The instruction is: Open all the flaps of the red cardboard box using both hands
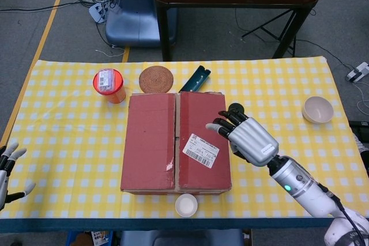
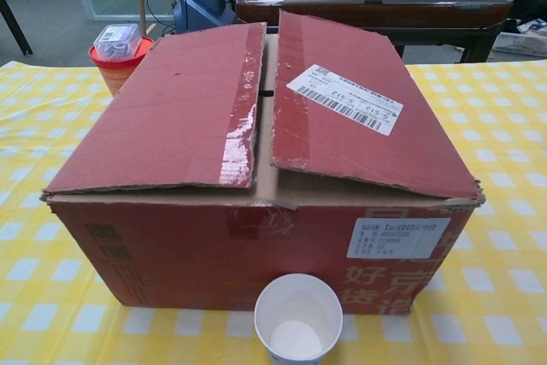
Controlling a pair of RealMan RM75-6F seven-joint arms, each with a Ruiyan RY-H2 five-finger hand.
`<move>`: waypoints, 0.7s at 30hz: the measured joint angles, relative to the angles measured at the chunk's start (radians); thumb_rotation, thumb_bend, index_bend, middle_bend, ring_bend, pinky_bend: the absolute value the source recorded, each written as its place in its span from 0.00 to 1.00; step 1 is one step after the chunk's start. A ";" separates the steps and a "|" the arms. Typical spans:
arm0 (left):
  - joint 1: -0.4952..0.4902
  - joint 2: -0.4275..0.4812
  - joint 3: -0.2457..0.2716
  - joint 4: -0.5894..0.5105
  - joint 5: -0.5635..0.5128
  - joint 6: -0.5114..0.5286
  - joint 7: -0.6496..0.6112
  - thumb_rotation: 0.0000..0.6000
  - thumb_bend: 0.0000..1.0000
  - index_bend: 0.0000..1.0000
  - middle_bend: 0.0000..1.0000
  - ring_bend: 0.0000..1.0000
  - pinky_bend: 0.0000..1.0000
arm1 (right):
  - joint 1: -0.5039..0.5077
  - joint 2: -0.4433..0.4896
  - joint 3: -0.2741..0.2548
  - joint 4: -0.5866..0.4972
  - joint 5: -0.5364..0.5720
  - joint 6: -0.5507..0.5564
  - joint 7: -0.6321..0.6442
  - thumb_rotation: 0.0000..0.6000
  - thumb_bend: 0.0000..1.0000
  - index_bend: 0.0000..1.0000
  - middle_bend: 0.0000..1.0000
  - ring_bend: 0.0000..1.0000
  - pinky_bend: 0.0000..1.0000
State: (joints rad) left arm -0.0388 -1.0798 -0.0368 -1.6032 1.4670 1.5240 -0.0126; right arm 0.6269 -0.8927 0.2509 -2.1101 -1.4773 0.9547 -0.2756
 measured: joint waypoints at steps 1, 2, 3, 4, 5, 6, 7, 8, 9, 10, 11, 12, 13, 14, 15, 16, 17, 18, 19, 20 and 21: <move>0.001 0.000 0.000 0.001 -0.001 0.000 0.000 1.00 0.09 0.22 0.09 0.02 0.00 | 0.034 -0.020 0.011 0.005 0.028 -0.031 -0.022 1.00 1.00 0.28 0.31 0.16 0.18; 0.002 -0.001 0.000 0.002 -0.002 0.000 0.000 1.00 0.09 0.22 0.09 0.02 0.00 | 0.059 -0.036 0.019 0.010 0.050 -0.053 -0.038 1.00 1.00 0.29 0.32 0.17 0.18; 0.003 -0.001 0.000 0.003 -0.002 0.002 -0.001 1.00 0.09 0.22 0.09 0.02 0.00 | 0.083 -0.051 0.025 0.017 0.071 -0.073 -0.055 1.00 1.00 0.30 0.32 0.17 0.18; 0.003 -0.001 -0.001 0.004 -0.002 0.003 -0.001 1.00 0.09 0.22 0.09 0.02 0.00 | 0.115 -0.073 0.033 0.028 0.099 -0.098 -0.078 1.00 1.00 0.32 0.34 0.18 0.18; 0.004 -0.002 -0.001 0.005 -0.002 0.004 -0.003 1.00 0.09 0.22 0.09 0.02 0.00 | 0.138 -0.090 0.037 0.037 0.119 -0.116 -0.095 1.00 1.00 0.33 0.35 0.18 0.18; 0.006 -0.002 -0.001 0.007 -0.002 0.004 -0.005 1.00 0.09 0.22 0.09 0.02 0.00 | 0.161 -0.107 0.041 0.048 0.138 -0.133 -0.111 1.00 1.00 0.34 0.35 0.19 0.18; 0.006 -0.003 -0.001 0.008 -0.002 0.005 -0.006 1.00 0.09 0.22 0.09 0.02 0.00 | 0.190 -0.130 0.043 0.065 0.164 -0.156 -0.134 1.00 1.00 0.35 0.36 0.19 0.18; 0.007 -0.003 -0.001 0.009 -0.002 0.005 -0.007 1.00 0.09 0.22 0.09 0.02 0.00 | 0.211 -0.147 0.045 0.078 0.183 -0.171 -0.151 1.00 1.00 0.35 0.36 0.19 0.18; 0.008 -0.004 -0.001 0.012 -0.003 0.006 -0.007 1.00 0.09 0.22 0.09 0.02 0.00 | 0.232 -0.164 0.045 0.091 0.201 -0.185 -0.167 1.00 1.00 0.35 0.36 0.19 0.18; 0.009 -0.005 -0.001 0.014 -0.004 0.006 -0.008 1.00 0.09 0.22 0.09 0.02 0.00 | 0.259 -0.188 0.045 0.110 0.224 -0.201 -0.187 1.00 1.00 0.36 0.36 0.19 0.18; 0.011 -0.006 0.000 0.016 -0.005 0.006 -0.009 1.00 0.09 0.22 0.09 0.02 0.00 | 0.277 -0.205 0.045 0.124 0.239 -0.210 -0.199 1.00 1.00 0.36 0.36 0.19 0.18; 0.012 -0.007 0.000 0.019 -0.007 0.006 -0.012 1.00 0.09 0.22 0.09 0.02 0.00 | 0.294 -0.222 0.044 0.138 0.252 -0.218 -0.210 1.00 1.00 0.37 0.36 0.19 0.18; 0.013 -0.008 0.000 0.021 -0.008 0.006 -0.013 1.00 0.09 0.22 0.09 0.02 0.00 | 0.314 -0.242 0.043 0.156 0.265 -0.225 -0.220 1.00 1.00 0.37 0.36 0.19 0.18; 0.014 -0.008 0.001 0.024 -0.009 0.005 -0.015 1.00 0.09 0.22 0.09 0.02 0.00 | 0.327 -0.256 0.042 0.168 0.273 -0.229 -0.226 1.00 1.00 0.38 0.36 0.19 0.18; 0.016 -0.009 0.000 0.027 -0.011 0.005 -0.017 1.00 0.09 0.22 0.09 0.02 0.00 | 0.339 -0.268 0.040 0.179 0.280 -0.233 -0.230 1.00 1.00 0.38 0.36 0.19 0.18; 0.017 -0.009 0.000 0.029 -0.012 0.006 -0.018 1.00 0.09 0.22 0.09 0.02 0.00 | 0.352 -0.282 0.038 0.191 0.285 -0.236 -0.232 1.00 1.00 0.38 0.36 0.19 0.18; 0.018 -0.010 0.000 0.032 -0.013 0.006 -0.019 1.00 0.09 0.22 0.09 0.02 0.00 | 0.360 -0.291 0.035 0.199 0.287 -0.237 -0.233 1.00 1.00 0.38 0.36 0.19 0.18; 0.019 -0.011 0.000 0.035 -0.016 0.005 -0.020 1.00 0.09 0.22 0.09 0.02 0.00 | 0.366 -0.298 0.033 0.206 0.288 -0.238 -0.232 1.00 1.00 0.38 0.36 0.19 0.18; 0.019 -0.011 -0.001 0.038 -0.017 0.005 -0.020 1.00 0.09 0.22 0.09 0.02 0.00 | 0.374 -0.307 0.030 0.215 0.290 -0.238 -0.230 1.00 1.00 0.38 0.36 0.19 0.18; 0.020 -0.012 -0.001 0.040 -0.017 0.005 -0.019 1.00 0.09 0.22 0.09 0.02 0.00 | 0.379 -0.313 0.027 0.221 0.290 -0.238 -0.227 1.00 1.00 0.38 0.36 0.19 0.18; 0.020 -0.014 -0.001 0.041 -0.017 0.005 -0.020 1.00 0.09 0.22 0.09 0.02 0.00 | 0.383 -0.317 0.024 0.226 0.291 -0.238 -0.223 1.00 1.00 0.38 0.36 0.19 0.18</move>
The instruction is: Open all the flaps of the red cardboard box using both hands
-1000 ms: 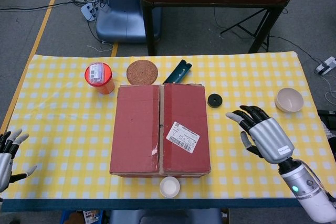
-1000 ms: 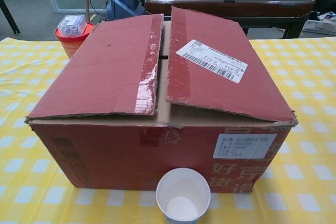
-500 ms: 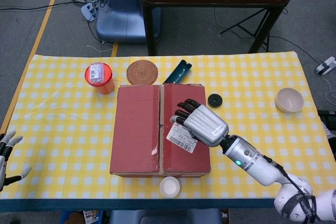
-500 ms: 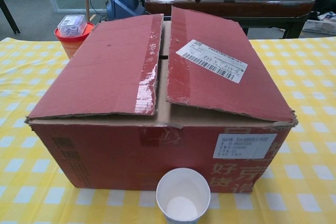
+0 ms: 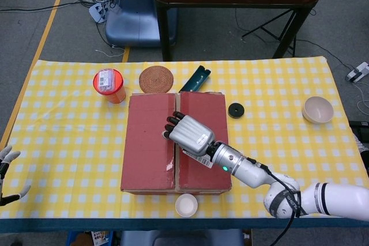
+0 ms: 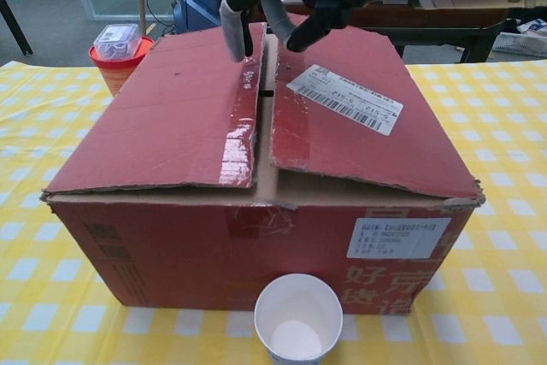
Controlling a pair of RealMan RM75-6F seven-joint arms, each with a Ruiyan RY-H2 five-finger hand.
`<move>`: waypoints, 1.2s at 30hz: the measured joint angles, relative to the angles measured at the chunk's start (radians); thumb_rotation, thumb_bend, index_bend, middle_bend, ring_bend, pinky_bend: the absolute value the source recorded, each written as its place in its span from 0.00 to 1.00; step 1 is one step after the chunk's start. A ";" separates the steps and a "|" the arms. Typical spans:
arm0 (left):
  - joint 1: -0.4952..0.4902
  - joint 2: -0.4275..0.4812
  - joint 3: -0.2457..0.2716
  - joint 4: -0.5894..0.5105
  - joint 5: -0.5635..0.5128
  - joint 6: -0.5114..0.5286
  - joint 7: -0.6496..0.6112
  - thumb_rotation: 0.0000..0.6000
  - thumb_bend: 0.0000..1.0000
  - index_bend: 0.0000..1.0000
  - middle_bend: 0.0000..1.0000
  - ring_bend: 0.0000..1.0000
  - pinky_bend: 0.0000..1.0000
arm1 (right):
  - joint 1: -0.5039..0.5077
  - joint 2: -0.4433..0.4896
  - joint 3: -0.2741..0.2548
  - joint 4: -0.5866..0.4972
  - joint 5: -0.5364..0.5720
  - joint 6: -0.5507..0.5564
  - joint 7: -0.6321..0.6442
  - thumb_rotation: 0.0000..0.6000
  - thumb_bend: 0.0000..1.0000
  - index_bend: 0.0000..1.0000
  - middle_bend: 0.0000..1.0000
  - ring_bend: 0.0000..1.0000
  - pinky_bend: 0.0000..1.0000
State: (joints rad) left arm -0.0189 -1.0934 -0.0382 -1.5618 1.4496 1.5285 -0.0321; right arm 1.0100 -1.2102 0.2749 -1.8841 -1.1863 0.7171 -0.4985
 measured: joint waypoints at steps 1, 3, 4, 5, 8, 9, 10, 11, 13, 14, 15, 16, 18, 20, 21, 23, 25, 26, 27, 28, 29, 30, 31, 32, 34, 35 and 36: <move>0.000 -0.001 0.000 0.001 0.000 0.000 -0.001 1.00 0.09 0.22 0.09 0.02 0.00 | 0.005 -0.004 -0.005 0.005 0.000 -0.001 0.003 1.00 1.00 0.39 0.36 0.19 0.18; 0.001 -0.003 -0.001 0.003 0.000 0.000 -0.002 1.00 0.09 0.22 0.09 0.02 0.00 | 0.010 -0.006 -0.015 0.011 -0.001 -0.003 0.004 1.00 1.00 0.40 0.37 0.20 0.18; 0.001 -0.004 -0.002 0.004 0.000 0.001 -0.001 1.00 0.09 0.22 0.09 0.02 0.00 | 0.013 -0.007 -0.022 0.014 -0.001 -0.004 0.003 1.00 1.00 0.41 0.38 0.20 0.18; 0.001 -0.006 -0.003 0.006 0.000 0.002 0.001 1.00 0.09 0.22 0.09 0.02 0.00 | 0.015 -0.006 -0.027 0.015 0.000 -0.004 0.002 1.00 1.00 0.42 0.38 0.20 0.18; 0.000 -0.013 -0.006 0.009 0.000 0.005 0.007 1.00 0.09 0.22 0.09 0.02 0.00 | 0.021 -0.004 -0.042 0.017 0.008 -0.004 0.001 1.00 1.00 0.45 0.42 0.22 0.18; 0.000 -0.015 -0.006 0.009 0.002 0.004 0.009 1.00 0.09 0.22 0.09 0.02 0.00 | 0.022 -0.002 -0.046 0.016 0.009 -0.002 0.001 1.00 1.00 0.46 0.43 0.22 0.18; -0.001 -0.015 -0.005 0.009 0.003 0.003 0.011 1.00 0.09 0.22 0.09 0.02 0.00 | 0.022 0.001 -0.051 0.014 0.009 0.001 0.001 1.00 1.00 0.47 0.44 0.22 0.18; -0.002 -0.016 -0.005 0.008 0.005 0.003 0.013 1.00 0.09 0.22 0.09 0.02 0.00 | 0.022 0.003 -0.054 0.013 0.009 0.004 0.001 1.00 1.00 0.48 0.45 0.23 0.18; -0.003 -0.018 -0.006 0.007 0.007 0.004 0.015 1.00 0.09 0.22 0.09 0.02 0.00 | 0.020 0.007 -0.060 0.010 0.005 0.014 0.001 1.00 1.00 0.51 0.46 0.23 0.18; -0.003 -0.018 -0.008 0.006 0.007 0.005 0.016 1.00 0.09 0.22 0.09 0.02 0.00 | 0.019 0.008 -0.062 0.010 0.003 0.019 0.002 1.00 1.00 0.52 0.47 0.23 0.17; -0.003 -0.018 -0.009 0.005 0.008 0.007 0.017 1.00 0.09 0.22 0.09 0.02 0.00 | 0.018 0.009 -0.064 0.010 0.003 0.024 0.005 1.00 1.00 0.52 0.47 0.23 0.17; -0.003 -0.018 -0.010 0.003 0.009 0.009 0.018 1.00 0.09 0.22 0.09 0.02 0.00 | 0.016 0.012 -0.065 0.009 0.003 0.028 0.012 1.00 1.00 0.52 0.48 0.24 0.16; -0.003 -0.018 -0.013 0.002 0.010 0.014 0.021 1.00 0.09 0.22 0.09 0.02 0.00 | 0.013 0.018 -0.065 0.007 0.002 0.035 0.025 1.00 1.00 0.52 0.50 0.24 0.14; -0.003 -0.018 -0.015 -0.001 0.009 0.015 0.025 1.00 0.09 0.22 0.09 0.02 0.00 | 0.008 0.027 -0.067 0.001 -0.007 0.047 0.034 1.00 1.00 0.52 0.52 0.25 0.14; -0.002 -0.018 -0.016 -0.002 0.007 0.016 0.025 1.00 0.09 0.22 0.09 0.02 0.00 | 0.006 0.032 -0.068 -0.002 -0.013 0.051 0.036 1.00 1.00 0.52 0.53 0.25 0.14; -0.002 -0.019 -0.018 -0.004 0.003 0.016 0.026 1.00 0.09 0.22 0.09 0.02 0.00 | 0.001 0.043 -0.071 -0.010 -0.025 0.061 0.043 1.00 1.00 0.52 0.53 0.26 0.14; -0.002 -0.021 -0.020 -0.004 0.002 0.016 0.029 1.00 0.09 0.22 0.09 0.02 0.00 | -0.004 0.051 -0.072 -0.016 -0.035 0.070 0.053 1.00 1.00 0.52 0.54 0.26 0.13; -0.003 -0.021 -0.020 -0.004 0.003 0.016 0.030 1.00 0.09 0.22 0.09 0.02 0.00 | -0.006 0.056 -0.072 -0.019 -0.038 0.074 0.057 1.00 1.00 0.52 0.54 0.26 0.13; -0.003 -0.020 -0.020 -0.004 0.004 0.016 0.033 1.00 0.09 0.22 0.09 0.02 0.00 | -0.008 0.061 -0.072 -0.023 -0.042 0.079 0.062 1.00 1.00 0.52 0.54 0.26 0.13; -0.004 -0.020 -0.020 -0.005 0.005 0.016 0.035 1.00 0.09 0.22 0.09 0.02 0.00 | -0.012 0.069 -0.071 -0.028 -0.047 0.085 0.066 1.00 1.00 0.52 0.54 0.26 0.13; -0.004 -0.019 -0.021 -0.005 0.006 0.017 0.036 1.00 0.09 0.22 0.09 0.02 0.00 | -0.014 0.076 -0.070 -0.032 -0.051 0.090 0.069 1.00 1.00 0.52 0.54 0.26 0.13; -0.005 -0.018 -0.022 -0.007 0.006 0.018 0.036 1.00 0.09 0.22 0.09 0.02 0.00 | -0.017 0.084 -0.069 -0.037 -0.054 0.095 0.072 1.00 1.00 0.52 0.54 0.26 0.13; -0.005 -0.018 -0.023 -0.009 0.007 0.019 0.037 1.00 0.09 0.22 0.09 0.02 0.00 | -0.021 0.094 -0.069 -0.045 -0.057 0.101 0.075 1.00 1.00 0.52 0.55 0.26 0.13; -0.005 -0.017 -0.024 -0.010 0.008 0.020 0.037 1.00 0.09 0.22 0.09 0.01 0.00 | -0.025 0.103 -0.068 -0.051 -0.059 0.105 0.077 1.00 1.00 0.52 0.55 0.26 0.13; -0.006 -0.017 -0.026 -0.013 0.012 0.025 0.040 1.00 0.09 0.22 0.09 0.01 0.00 | -0.032 0.126 -0.067 -0.067 -0.061 0.115 0.079 1.00 1.00 0.52 0.55 0.27 0.13; -0.007 -0.018 -0.027 -0.014 0.012 0.025 0.042 1.00 0.09 0.22 0.09 0.01 0.00 | -0.036 0.136 -0.066 -0.074 -0.062 0.120 0.079 1.00 1.00 0.52 0.55 0.27 0.12; -0.009 -0.019 -0.028 -0.014 0.012 0.024 0.043 1.00 0.09 0.22 0.09 0.01 0.00 | -0.040 0.147 -0.066 -0.082 -0.063 0.125 0.079 1.00 1.00 0.52 0.55 0.27 0.13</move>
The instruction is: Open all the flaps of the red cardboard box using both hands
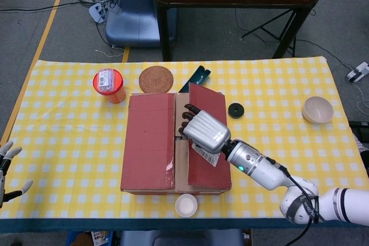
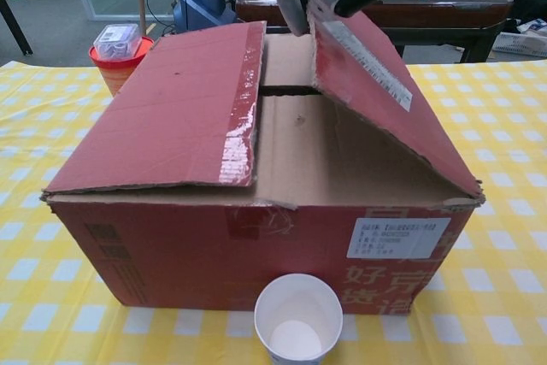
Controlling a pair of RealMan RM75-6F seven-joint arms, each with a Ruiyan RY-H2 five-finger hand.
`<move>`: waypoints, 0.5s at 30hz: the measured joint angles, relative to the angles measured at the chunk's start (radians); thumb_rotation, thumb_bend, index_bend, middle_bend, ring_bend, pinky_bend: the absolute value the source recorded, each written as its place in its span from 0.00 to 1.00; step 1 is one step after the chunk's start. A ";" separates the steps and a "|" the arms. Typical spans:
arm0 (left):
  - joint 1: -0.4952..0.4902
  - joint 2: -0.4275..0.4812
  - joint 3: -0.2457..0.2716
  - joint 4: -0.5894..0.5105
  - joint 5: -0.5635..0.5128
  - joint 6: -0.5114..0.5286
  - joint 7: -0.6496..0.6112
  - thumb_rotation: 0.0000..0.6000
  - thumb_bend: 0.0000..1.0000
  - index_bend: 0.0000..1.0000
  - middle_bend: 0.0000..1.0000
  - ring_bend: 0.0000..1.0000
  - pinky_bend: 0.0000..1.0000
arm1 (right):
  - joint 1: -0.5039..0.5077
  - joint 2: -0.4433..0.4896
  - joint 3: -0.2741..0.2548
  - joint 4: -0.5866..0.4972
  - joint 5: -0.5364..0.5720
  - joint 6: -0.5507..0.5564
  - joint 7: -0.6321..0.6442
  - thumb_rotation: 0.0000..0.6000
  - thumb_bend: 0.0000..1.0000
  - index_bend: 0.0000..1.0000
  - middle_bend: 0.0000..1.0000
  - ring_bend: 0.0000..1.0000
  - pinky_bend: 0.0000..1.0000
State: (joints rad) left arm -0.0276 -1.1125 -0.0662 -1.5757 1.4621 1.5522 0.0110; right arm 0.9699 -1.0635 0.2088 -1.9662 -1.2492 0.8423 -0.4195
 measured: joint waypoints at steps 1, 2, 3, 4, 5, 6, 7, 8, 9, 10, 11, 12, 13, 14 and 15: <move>-0.001 0.000 0.000 0.000 0.000 -0.002 0.001 1.00 0.09 0.22 0.09 0.01 0.00 | -0.006 0.015 0.000 -0.011 -0.001 0.006 0.000 1.00 1.00 0.52 0.55 0.27 0.13; -0.002 -0.001 0.000 -0.001 -0.001 -0.004 0.003 1.00 0.09 0.22 0.09 0.01 0.00 | -0.010 0.026 0.001 -0.019 -0.002 0.011 0.000 1.00 1.00 0.52 0.55 0.27 0.13; -0.004 -0.001 0.000 -0.002 -0.001 -0.007 0.006 1.00 0.09 0.22 0.09 0.01 0.00 | -0.015 0.037 0.001 -0.028 -0.003 0.017 0.000 1.00 1.00 0.52 0.55 0.27 0.13; -0.004 -0.001 -0.001 -0.004 -0.002 -0.009 0.009 1.00 0.09 0.22 0.09 0.01 0.00 | -0.022 0.051 0.001 -0.038 -0.004 0.025 0.001 1.00 1.00 0.52 0.55 0.27 0.12; -0.005 0.000 -0.001 -0.006 -0.002 -0.009 0.011 1.00 0.09 0.22 0.09 0.01 0.00 | -0.027 0.062 0.001 -0.046 -0.005 0.030 0.001 1.00 1.00 0.52 0.55 0.27 0.12; -0.006 0.000 -0.001 -0.008 -0.001 -0.009 0.013 1.00 0.09 0.22 0.09 0.01 0.00 | -0.033 0.073 0.001 -0.054 -0.006 0.035 0.002 1.00 1.00 0.52 0.55 0.27 0.12; -0.007 0.001 -0.002 -0.010 -0.001 -0.008 0.015 1.00 0.09 0.23 0.09 0.01 0.00 | -0.041 0.087 0.001 -0.064 -0.007 0.043 0.003 1.00 1.00 0.52 0.55 0.27 0.12; -0.007 0.001 -0.003 -0.011 0.000 -0.007 0.016 1.00 0.09 0.23 0.09 0.01 0.00 | -0.047 0.097 0.001 -0.071 -0.009 0.050 0.004 1.00 1.00 0.52 0.55 0.27 0.12; -0.007 0.002 -0.004 -0.014 0.000 -0.005 0.018 1.00 0.09 0.23 0.09 0.01 0.00 | -0.054 0.108 0.001 -0.079 -0.011 0.057 0.005 1.00 1.00 0.52 0.55 0.27 0.12; -0.008 0.003 -0.005 -0.015 0.001 -0.004 0.020 1.00 0.09 0.23 0.09 0.01 0.00 | -0.062 0.121 0.002 -0.088 -0.014 0.066 0.007 1.00 1.00 0.52 0.55 0.27 0.12; -0.008 0.003 -0.006 -0.017 0.001 -0.003 0.022 1.00 0.09 0.23 0.09 0.01 0.00 | -0.068 0.131 0.002 -0.095 -0.017 0.073 0.009 1.00 1.00 0.52 0.55 0.27 0.12; -0.008 0.005 -0.007 -0.019 0.001 -0.001 0.024 1.00 0.09 0.23 0.09 0.01 0.00 | -0.074 0.141 0.003 -0.101 -0.020 0.080 0.012 1.00 1.00 0.52 0.55 0.27 0.12; -0.008 0.005 -0.008 -0.021 0.002 0.001 0.026 1.00 0.09 0.23 0.09 0.01 0.00 | -0.082 0.154 0.004 -0.110 -0.024 0.088 0.016 1.00 1.00 0.52 0.55 0.27 0.12; -0.008 0.006 -0.009 -0.023 0.002 0.002 0.028 1.00 0.09 0.23 0.09 0.01 0.00 | -0.089 0.164 0.005 -0.116 -0.027 0.095 0.019 1.00 1.00 0.52 0.55 0.27 0.12; -0.008 0.008 -0.009 -0.025 0.002 0.004 0.030 1.00 0.09 0.23 0.09 0.01 0.00 | -0.095 0.174 0.006 -0.122 -0.030 0.101 0.022 1.00 1.00 0.52 0.55 0.27 0.12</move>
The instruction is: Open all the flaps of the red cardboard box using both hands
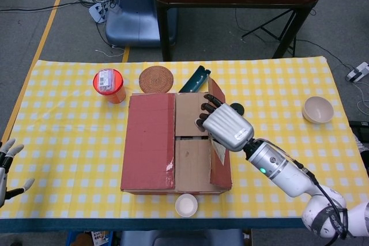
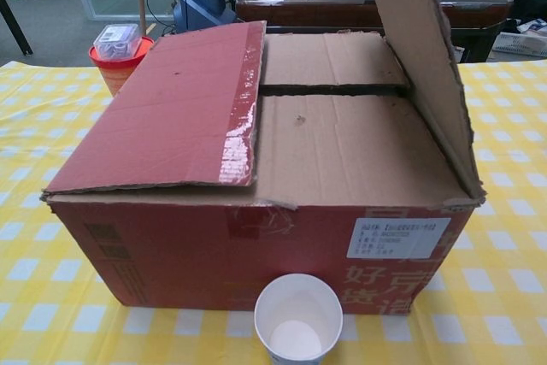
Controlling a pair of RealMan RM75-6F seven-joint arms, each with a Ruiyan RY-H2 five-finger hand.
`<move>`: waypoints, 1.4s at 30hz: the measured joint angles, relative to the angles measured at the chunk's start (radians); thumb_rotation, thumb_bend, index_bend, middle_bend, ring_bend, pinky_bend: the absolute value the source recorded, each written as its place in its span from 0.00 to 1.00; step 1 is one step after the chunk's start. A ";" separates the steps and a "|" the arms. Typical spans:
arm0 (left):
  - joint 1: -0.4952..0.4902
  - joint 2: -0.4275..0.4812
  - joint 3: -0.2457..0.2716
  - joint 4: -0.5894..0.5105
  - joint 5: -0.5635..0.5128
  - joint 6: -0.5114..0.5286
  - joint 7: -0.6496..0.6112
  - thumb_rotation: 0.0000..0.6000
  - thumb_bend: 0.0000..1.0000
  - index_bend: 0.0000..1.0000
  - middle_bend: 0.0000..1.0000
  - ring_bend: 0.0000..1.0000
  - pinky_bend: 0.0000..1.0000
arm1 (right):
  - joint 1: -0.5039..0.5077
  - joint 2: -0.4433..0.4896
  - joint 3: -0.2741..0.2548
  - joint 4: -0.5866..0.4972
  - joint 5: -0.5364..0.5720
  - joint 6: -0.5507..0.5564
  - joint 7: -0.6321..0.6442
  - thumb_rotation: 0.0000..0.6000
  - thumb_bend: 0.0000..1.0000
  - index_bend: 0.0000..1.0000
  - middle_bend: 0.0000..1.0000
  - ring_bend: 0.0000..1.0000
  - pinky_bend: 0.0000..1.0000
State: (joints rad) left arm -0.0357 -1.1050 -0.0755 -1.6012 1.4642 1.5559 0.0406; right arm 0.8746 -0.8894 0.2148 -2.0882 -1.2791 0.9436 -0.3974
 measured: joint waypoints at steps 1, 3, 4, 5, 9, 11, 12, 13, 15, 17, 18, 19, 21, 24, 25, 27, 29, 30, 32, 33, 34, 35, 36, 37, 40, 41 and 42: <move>0.000 0.001 -0.001 -0.002 0.000 0.001 0.002 1.00 0.09 0.23 0.09 0.01 0.00 | -0.010 0.014 0.001 -0.009 -0.005 0.010 0.004 1.00 1.00 0.52 0.55 0.27 0.12; 0.000 0.003 -0.002 -0.007 -0.001 0.004 0.007 1.00 0.09 0.23 0.09 0.01 0.00 | -0.025 0.035 0.002 -0.022 -0.014 0.024 0.010 1.00 1.00 0.52 0.55 0.27 0.12; 0.000 0.003 -0.002 -0.009 0.000 0.005 0.010 1.00 0.09 0.23 0.09 0.01 0.00 | -0.035 0.049 0.002 -0.030 -0.019 0.031 0.014 1.00 1.00 0.52 0.55 0.27 0.12; 0.000 0.004 -0.003 -0.012 0.000 0.005 0.013 1.00 0.09 0.23 0.09 0.01 0.00 | -0.043 0.060 0.001 -0.036 -0.022 0.035 0.016 1.00 1.00 0.52 0.55 0.27 0.12; 0.000 0.010 -0.002 -0.024 0.008 0.010 0.024 1.00 0.09 0.23 0.09 0.01 0.00 | -0.077 0.099 -0.006 -0.060 -0.034 0.056 0.023 1.00 1.00 0.52 0.55 0.27 0.12; -0.001 0.013 -0.001 -0.032 0.012 0.011 0.029 1.00 0.09 0.23 0.09 0.01 0.00 | -0.105 0.124 -0.014 -0.073 -0.044 0.072 0.028 1.00 1.00 0.52 0.55 0.27 0.12; -0.002 0.016 -0.001 -0.036 0.015 0.011 0.033 1.00 0.09 0.23 0.09 0.01 0.00 | -0.117 0.135 -0.018 -0.079 -0.050 0.080 0.031 1.00 1.00 0.52 0.55 0.27 0.12; -0.002 0.017 0.000 -0.039 0.017 0.011 0.036 1.00 0.09 0.23 0.09 0.01 0.00 | -0.135 0.150 -0.023 -0.085 -0.058 0.092 0.036 1.00 1.00 0.52 0.55 0.27 0.12; -0.004 0.020 0.001 -0.047 0.024 0.012 0.042 1.00 0.09 0.23 0.09 0.01 0.00 | -0.162 0.169 -0.032 -0.093 -0.072 0.111 0.044 1.00 1.00 0.52 0.55 0.27 0.12; -0.006 0.022 0.002 -0.053 0.028 0.010 0.045 1.00 0.09 0.23 0.09 0.01 0.00 | -0.195 0.191 -0.044 -0.100 -0.088 0.130 0.057 1.00 1.00 0.52 0.55 0.27 0.12; -0.008 0.023 0.003 -0.057 0.031 0.009 0.049 1.00 0.09 0.23 0.09 0.01 0.00 | -0.209 0.200 -0.049 -0.102 -0.095 0.138 0.065 1.00 1.00 0.52 0.55 0.27 0.12; -0.009 0.023 0.004 -0.060 0.034 0.008 0.052 1.00 0.09 0.23 0.09 0.01 0.00 | -0.227 0.211 -0.055 -0.105 -0.105 0.150 0.078 1.00 1.00 0.52 0.55 0.27 0.12; -0.013 0.025 0.006 -0.067 0.042 0.003 0.059 1.00 0.09 0.23 0.09 0.01 0.00 | -0.254 0.228 -0.064 -0.106 -0.120 0.170 0.096 1.00 1.00 0.52 0.55 0.27 0.12; -0.021 0.029 0.009 -0.078 0.054 -0.003 0.067 1.00 0.09 0.23 0.09 0.01 0.00 | -0.298 0.256 -0.081 -0.106 -0.139 0.192 0.116 1.00 1.00 0.52 0.55 0.27 0.12; -0.024 0.030 0.010 -0.081 0.058 -0.006 0.068 1.00 0.09 0.23 0.09 0.01 0.00 | -0.315 0.266 -0.090 -0.105 -0.146 0.198 0.123 1.00 1.00 0.52 0.55 0.27 0.12; -0.030 0.036 0.011 -0.088 0.065 -0.014 0.067 1.00 0.09 0.23 0.09 0.01 0.00 | -0.340 0.274 -0.102 -0.101 -0.157 0.209 0.134 1.00 1.00 0.52 0.55 0.27 0.12; -0.039 0.045 0.014 -0.097 0.071 -0.030 0.061 1.00 0.09 0.23 0.09 0.01 0.00 | -0.368 0.278 -0.117 -0.090 -0.172 0.220 0.149 1.00 1.00 0.52 0.55 0.27 0.12; -0.044 0.052 0.016 -0.102 0.076 -0.039 0.057 1.00 0.09 0.23 0.09 0.01 0.00 | -0.380 0.279 -0.124 -0.085 -0.179 0.224 0.155 1.00 1.00 0.52 0.55 0.27 0.12; -0.058 0.070 0.017 -0.113 0.090 -0.058 0.046 1.00 0.09 0.23 0.09 0.01 0.00 | -0.403 0.278 -0.138 -0.071 -0.193 0.231 0.168 1.00 1.00 0.52 0.55 0.27 0.12; -0.070 0.083 0.018 -0.119 0.101 -0.069 0.037 1.00 0.09 0.23 0.09 0.01 0.00 | -0.412 0.277 -0.143 -0.065 -0.199 0.234 0.173 1.00 1.00 0.52 0.54 0.27 0.12; -0.080 0.092 0.017 -0.123 0.111 -0.077 0.028 1.00 0.09 0.23 0.09 0.01 0.00 | -0.423 0.273 -0.148 -0.057 -0.204 0.237 0.179 1.00 1.00 0.52 0.54 0.27 0.12; -0.089 0.100 0.017 -0.126 0.121 -0.085 0.017 1.00 0.09 0.24 0.09 0.01 0.00 | -0.430 0.268 -0.152 -0.050 -0.208 0.240 0.185 1.00 1.00 0.52 0.52 0.27 0.12; -0.102 0.110 0.016 -0.129 0.134 -0.097 0.000 1.00 0.09 0.24 0.09 0.02 0.00 | -0.437 0.263 -0.155 -0.043 -0.211 0.243 0.191 1.00 1.00 0.52 0.51 0.27 0.12; -0.112 0.117 0.016 -0.131 0.144 -0.106 -0.017 1.00 0.09 0.24 0.09 0.02 0.00 | -0.444 0.256 -0.158 -0.034 -0.213 0.246 0.199 1.00 1.00 0.52 0.50 0.27 0.12; -0.156 0.140 0.012 -0.133 0.185 -0.137 -0.097 0.98 0.09 0.25 0.09 0.04 0.00 | -0.460 0.234 -0.161 -0.011 -0.218 0.254 0.221 1.00 1.00 0.52 0.48 0.27 0.12; -0.172 0.147 0.010 -0.133 0.201 -0.146 -0.128 0.93 0.09 0.26 0.10 0.05 0.00 | -0.464 0.228 -0.162 -0.004 -0.219 0.256 0.226 1.00 1.00 0.52 0.48 0.27 0.12; -0.195 0.157 0.008 -0.132 0.223 -0.160 -0.172 0.88 0.09 0.26 0.11 0.06 0.00 | -0.467 0.222 -0.162 0.002 -0.219 0.258 0.230 1.00 1.00 0.52 0.48 0.27 0.12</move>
State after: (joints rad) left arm -0.2309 -0.9480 -0.0674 -1.7332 1.6876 1.3961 -0.1315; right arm 0.4073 -0.6679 0.0533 -2.0858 -1.4979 1.2013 -0.1673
